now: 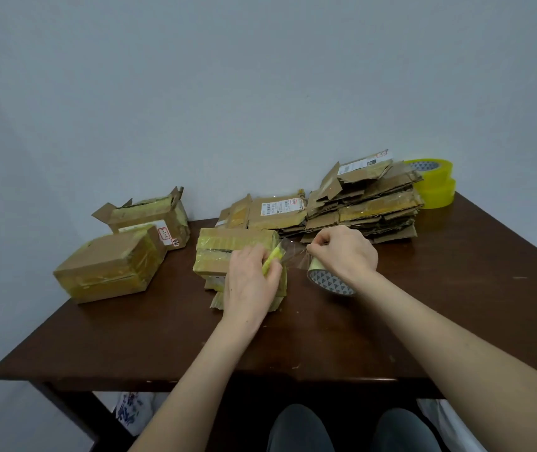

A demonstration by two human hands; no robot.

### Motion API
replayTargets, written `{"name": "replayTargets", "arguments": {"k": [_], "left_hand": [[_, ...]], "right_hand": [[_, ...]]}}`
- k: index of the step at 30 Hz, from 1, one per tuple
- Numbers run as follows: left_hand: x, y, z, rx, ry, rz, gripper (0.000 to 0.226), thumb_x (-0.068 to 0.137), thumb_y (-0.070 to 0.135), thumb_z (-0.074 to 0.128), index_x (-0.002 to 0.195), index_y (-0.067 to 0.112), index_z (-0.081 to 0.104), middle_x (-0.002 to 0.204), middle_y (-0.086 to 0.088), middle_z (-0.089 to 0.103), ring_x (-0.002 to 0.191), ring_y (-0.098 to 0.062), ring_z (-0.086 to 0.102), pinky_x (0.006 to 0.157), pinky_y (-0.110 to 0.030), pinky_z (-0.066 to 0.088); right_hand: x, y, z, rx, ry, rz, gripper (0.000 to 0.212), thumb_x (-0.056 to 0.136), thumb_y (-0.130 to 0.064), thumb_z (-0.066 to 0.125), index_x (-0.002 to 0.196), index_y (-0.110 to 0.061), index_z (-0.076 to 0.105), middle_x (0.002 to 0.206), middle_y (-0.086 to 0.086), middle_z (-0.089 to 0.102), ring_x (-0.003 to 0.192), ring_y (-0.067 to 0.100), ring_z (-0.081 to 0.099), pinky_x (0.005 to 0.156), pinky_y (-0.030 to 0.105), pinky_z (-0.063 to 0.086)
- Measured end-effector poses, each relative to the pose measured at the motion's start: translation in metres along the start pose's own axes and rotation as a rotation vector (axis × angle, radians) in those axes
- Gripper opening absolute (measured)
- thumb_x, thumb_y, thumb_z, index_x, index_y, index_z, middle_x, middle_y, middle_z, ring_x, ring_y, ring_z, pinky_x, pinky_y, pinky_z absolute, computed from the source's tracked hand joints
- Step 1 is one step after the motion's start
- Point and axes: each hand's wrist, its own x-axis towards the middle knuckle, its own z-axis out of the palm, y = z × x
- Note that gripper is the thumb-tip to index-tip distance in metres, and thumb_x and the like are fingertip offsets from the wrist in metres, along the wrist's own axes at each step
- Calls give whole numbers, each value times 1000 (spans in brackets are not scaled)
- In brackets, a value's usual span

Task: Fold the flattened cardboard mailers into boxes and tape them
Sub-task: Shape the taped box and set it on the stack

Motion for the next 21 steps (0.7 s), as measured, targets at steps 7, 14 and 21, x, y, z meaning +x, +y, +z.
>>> {"name": "replayTargets", "arguments": {"k": [7, 14, 21], "left_hand": [[4, 9, -1, 114, -38, 17, 22, 94, 27, 47, 76, 12, 50, 67, -2, 52, 72, -21, 48, 60, -35, 42], [10, 23, -1, 279, -113, 105, 15, 95, 24, 41, 81, 18, 38, 65, 1, 42, 67, -22, 42, 72, -36, 38], [25, 14, 0, 342, -194, 77, 17, 96, 23, 39, 97, 15, 54, 71, 3, 52, 67, -20, 52, 61, -31, 45]], "right_hand": [[-4, -1, -3, -13, 57, -17, 19, 89, -36, 53, 90, -34, 72, 81, -8, 64, 75, 18, 56, 62, 27, 43], [-7, -3, -6, -15, 75, -14, 18, 89, -36, 54, 90, -34, 72, 79, -8, 61, 78, 20, 58, 62, 27, 41], [-4, 11, -25, 25, 119, -4, 15, 90, -38, 55, 84, -34, 68, 79, -8, 61, 78, 17, 56, 60, 26, 41]]}}
